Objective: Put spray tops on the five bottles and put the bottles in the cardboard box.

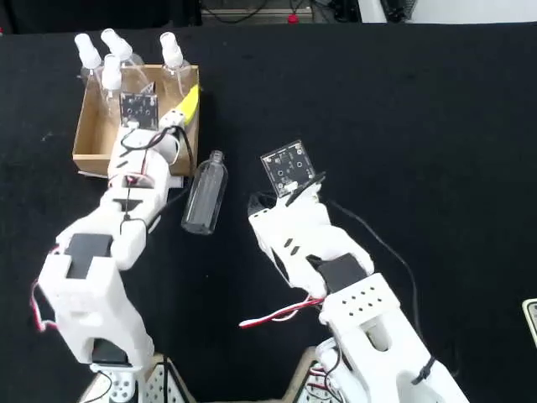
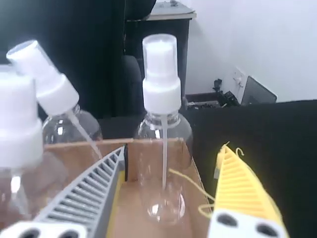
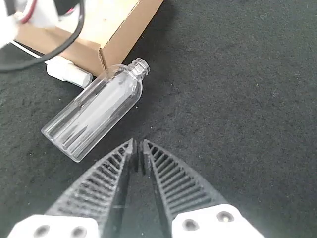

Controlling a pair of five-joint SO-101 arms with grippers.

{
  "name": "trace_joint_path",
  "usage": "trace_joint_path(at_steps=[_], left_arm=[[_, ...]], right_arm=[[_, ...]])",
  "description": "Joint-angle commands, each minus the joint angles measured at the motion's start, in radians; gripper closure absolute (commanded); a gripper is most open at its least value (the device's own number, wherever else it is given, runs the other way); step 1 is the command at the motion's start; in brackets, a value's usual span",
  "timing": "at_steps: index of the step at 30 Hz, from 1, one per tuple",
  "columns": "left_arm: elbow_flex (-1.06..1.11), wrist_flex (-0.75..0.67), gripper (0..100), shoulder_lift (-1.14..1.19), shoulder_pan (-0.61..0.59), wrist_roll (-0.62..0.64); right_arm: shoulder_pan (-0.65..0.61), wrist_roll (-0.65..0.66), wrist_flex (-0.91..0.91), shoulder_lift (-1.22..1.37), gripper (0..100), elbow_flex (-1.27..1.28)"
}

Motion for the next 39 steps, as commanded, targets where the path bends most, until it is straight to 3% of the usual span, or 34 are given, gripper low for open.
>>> trace_joint_path(at_steps=[1, 5, 9, 13, 17, 21, 25, 29, 39], left_arm=[[0.122, -0.021, 72, -0.170, -0.012, -0.011], [0.257, 0.028, 72, -0.293, -0.007, -0.011], [0.355, 0.233, 72, -0.485, -0.016, -0.003], [0.423, 0.589, 72, -0.753, -0.048, -0.003], [0.435, 0.984, 72, -1.040, -0.159, -0.011], [0.444, 1.220, 72, -1.283, -0.268, -0.005], [0.501, 1.264, 72, -1.475, -0.358, -0.011], [0.524, 1.407, 72, -1.548, -0.420, -0.008], [0.437, 1.445, 72, -1.293, -0.438, -0.005]], right_arm=[[-0.012, 0.005, -0.028, -0.021, 98.7, -0.015], [-0.012, 0.005, -0.028, -0.021, 98.7, -0.015], [-0.012, 0.002, -0.028, -0.021, 98.7, -0.015], [-0.012, 0.002, -0.028, -0.021, 98.7, -0.015], [-0.012, 0.002, -0.028, -0.021, 98.7, -0.012], [-0.012, 0.002, -0.028, -0.021, 98.7, -0.010], [-0.012, 0.000, -0.028, -0.021, 98.7, -0.008], [-0.012, 0.000, -0.028, -0.016, 98.7, -0.007], [-0.014, 0.000, -0.157, -0.021, 98.7, 0.067]])
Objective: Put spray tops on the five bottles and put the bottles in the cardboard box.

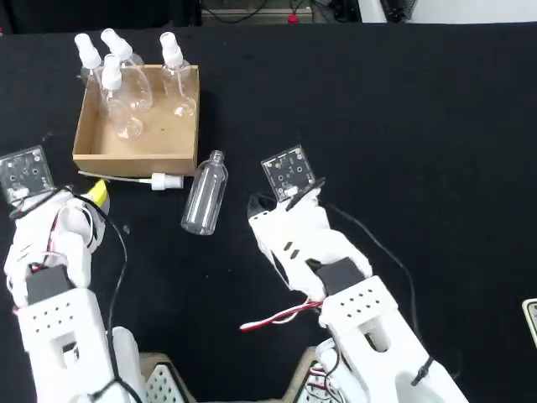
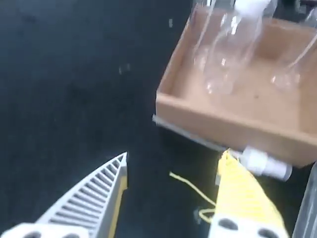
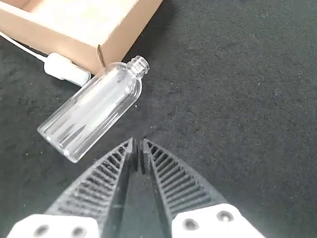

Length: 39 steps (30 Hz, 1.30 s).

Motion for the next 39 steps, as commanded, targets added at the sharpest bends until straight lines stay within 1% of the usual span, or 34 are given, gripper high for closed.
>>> trace_joint_path(at_steps=[1, 4, 8, 12, 14, 17, 19, 23, 30, 34, 39], left_arm=[[-0.108, 0.003, 72, 0.169, 0.002, -0.003], [-0.168, 0.041, 72, 0.290, 0.053, -0.009], [-0.332, 0.239, 72, 0.410, 0.179, -0.083], [-0.524, 0.430, 72, 0.473, 0.285, -0.092], [-0.608, 0.493, 72, 0.499, 0.329, -0.097], [-0.708, 0.545, 72, 0.559, 0.383, -0.100], [-0.757, 0.565, 71, 0.618, 0.406, -0.101], [-0.832, 0.569, 64, 0.786, 0.449, -0.101], [-0.955, 0.560, 67, 0.996, 0.519, -0.121], [-1.010, 0.523, 66, 1.077, 0.519, -0.121], [-1.076, 0.534, 66, 1.171, 0.519, -0.121]], right_arm=[[-0.014, 0.000, -0.054, -0.019, 98.7, -0.002], [-0.014, 0.000, -0.055, -0.018, 98.7, -0.002], [-0.009, 0.000, -0.054, -0.019, 98.7, -0.005], [-0.008, 0.000, -0.052, -0.021, 98.6, -0.004], [-0.008, 0.000, -0.051, -0.019, 98.6, -0.002], [-0.006, 0.002, -0.051, -0.016, 98.6, -0.001], [-0.006, 0.003, -0.051, -0.016, 98.6, -0.001], [-0.006, 0.006, -0.051, -0.016, 98.6, 0.001], [-0.006, 0.008, -0.057, -0.016, 98.6, 0.012], [-0.009, 0.008, -0.057, -0.018, 98.6, 0.015], [-0.009, 0.008, -0.057, -0.019, 98.6, 0.015]])
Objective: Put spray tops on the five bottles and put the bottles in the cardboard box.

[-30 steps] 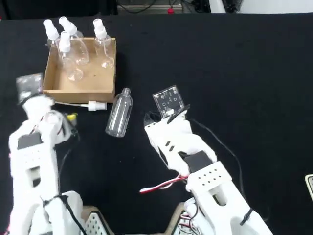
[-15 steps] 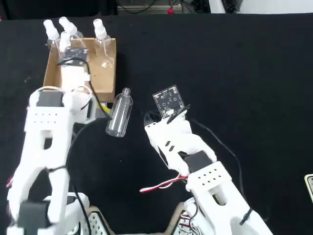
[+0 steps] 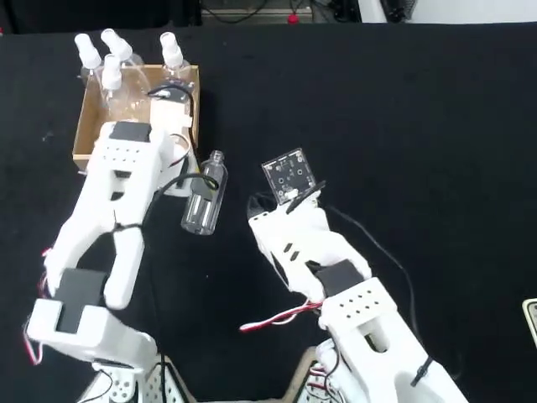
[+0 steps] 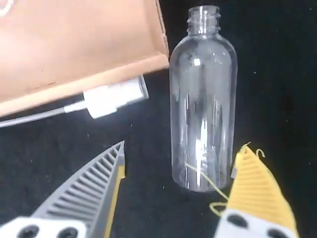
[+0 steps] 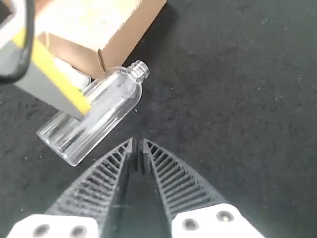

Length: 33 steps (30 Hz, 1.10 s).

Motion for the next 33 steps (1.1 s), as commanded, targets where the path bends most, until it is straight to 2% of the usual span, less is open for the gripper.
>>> trace_joint_path(at_steps=[1, 13, 21, 33], left_arm=[[-0.091, -0.009, 66, 0.049, 0.010, -0.009], [-0.082, -0.026, 67, 0.100, 0.110, 0.000], [0.050, -0.249, 67, 0.100, 0.119, -0.005], [0.128, -0.275, 67, 0.100, 0.111, -0.009]], right_arm=[[-0.008, 0.008, -0.025, -0.019, 98.6, -0.008], [-0.006, 0.008, -0.025, -0.019, 98.6, -0.008], [-0.006, 0.008, -0.025, -0.019, 98.6, -0.008], [-0.009, 0.008, -0.025, -0.019, 98.6, -0.008]])
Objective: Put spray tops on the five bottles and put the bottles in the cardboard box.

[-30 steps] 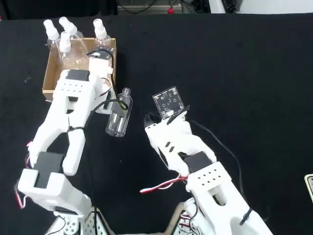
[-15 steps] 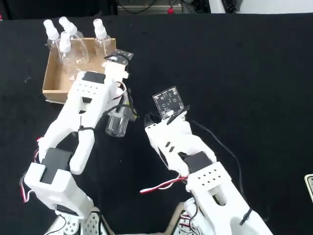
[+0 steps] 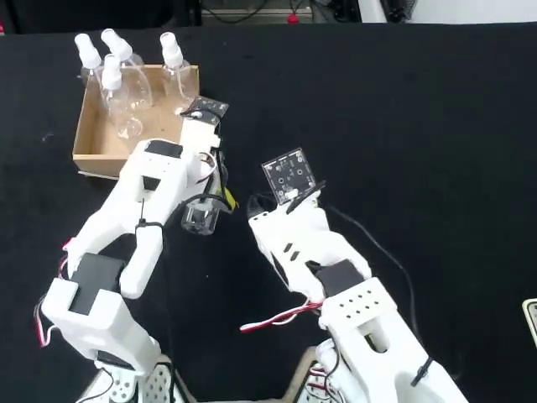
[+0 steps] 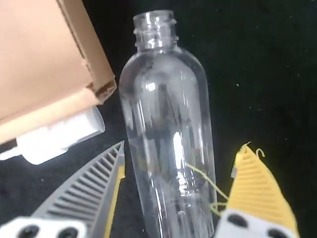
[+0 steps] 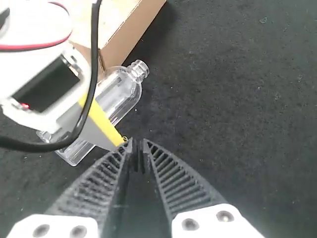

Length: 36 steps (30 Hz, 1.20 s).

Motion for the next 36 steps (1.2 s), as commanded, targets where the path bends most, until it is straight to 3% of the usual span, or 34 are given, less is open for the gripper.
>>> trace_joint_path(at_steps=[1, 7, 14, 18, 26, 32, 36], left_arm=[[-0.008, -0.014, 67, -0.008, 0.008, -0.009], [-0.007, -0.005, 69, -0.008, 0.038, -0.008], [0.027, -0.003, 91, -0.018, 0.050, -0.008], [0.031, 0.138, 89, -0.043, 0.030, -0.031], [0.054, 0.460, 88, -0.245, -0.142, -0.351], [0.289, 0.493, 88, -0.451, -0.294, -0.595], [0.407, 0.448, 86, -0.563, -0.341, -0.666]], right_arm=[[-0.009, 0.008, -0.025, -0.018, 98.6, -0.008], [-0.009, 0.008, -0.025, -0.016, 98.6, -0.008], [-0.009, 0.008, -0.025, -0.016, 98.6, -0.008], [-0.009, 0.008, -0.025, -0.016, 98.6, -0.008], [-0.009, 0.008, -0.025, -0.019, 98.6, -0.008], [-0.006, 0.008, -0.025, -0.019, 98.6, -0.008], [-0.006, 0.008, -0.025, -0.019, 98.6, -0.010]])
